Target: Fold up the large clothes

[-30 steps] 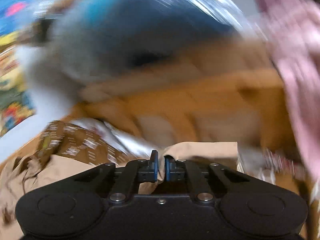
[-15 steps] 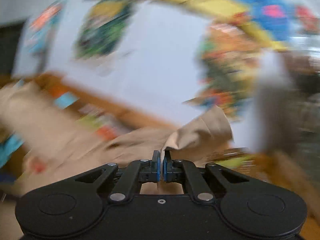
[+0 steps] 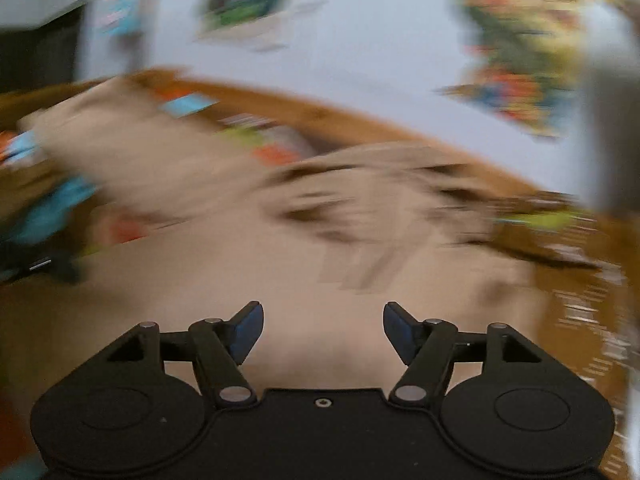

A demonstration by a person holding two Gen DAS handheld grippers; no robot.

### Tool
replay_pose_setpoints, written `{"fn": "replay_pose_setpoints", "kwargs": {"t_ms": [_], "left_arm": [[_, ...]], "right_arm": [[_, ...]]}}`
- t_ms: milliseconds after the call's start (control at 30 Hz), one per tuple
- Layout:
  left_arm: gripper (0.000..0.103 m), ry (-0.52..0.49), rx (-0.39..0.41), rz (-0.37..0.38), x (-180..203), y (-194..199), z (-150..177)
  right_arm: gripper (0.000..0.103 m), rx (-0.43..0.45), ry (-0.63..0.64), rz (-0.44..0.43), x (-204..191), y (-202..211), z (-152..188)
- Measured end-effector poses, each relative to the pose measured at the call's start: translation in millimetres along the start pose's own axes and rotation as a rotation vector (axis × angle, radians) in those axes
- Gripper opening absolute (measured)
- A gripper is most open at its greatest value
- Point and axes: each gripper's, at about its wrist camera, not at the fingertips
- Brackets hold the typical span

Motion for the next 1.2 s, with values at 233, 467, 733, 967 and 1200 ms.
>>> {"fn": "replay_pose_setpoints", "kwargs": {"t_ms": [233, 467, 733, 967, 1200], "left_arm": [[0.061, -0.104, -0.161, -0.166, 16, -78, -23], [0.005, -0.143, -0.161, -0.262, 33, -89, -30], [0.003, -0.111, -0.033, -0.401, 39, -26, -30], [0.003, -0.004, -0.046, -0.462, 41, -22, 2], [0.002, -0.016, -0.148, -0.476, 44, -36, 22]], "right_arm": [[0.075, 0.074, -0.340, 0.306, 147, -17, 26], [0.073, 0.015, -0.429, 0.275, 178, -35, 63], [0.072, 0.049, -0.379, 0.189, 191, -64, 55], [0.057, -0.063, -0.443, 0.072, 194, -126, 34], [0.003, 0.050, -0.466, 0.157, 199, -109, 21]]}}
Point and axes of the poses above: each gripper's, at about its wrist camera, not at the fingertips, and y roughly against the way its jaws point, x to its right, z to its underside, and after that the axes turned 13 degrees about -y, right-handed
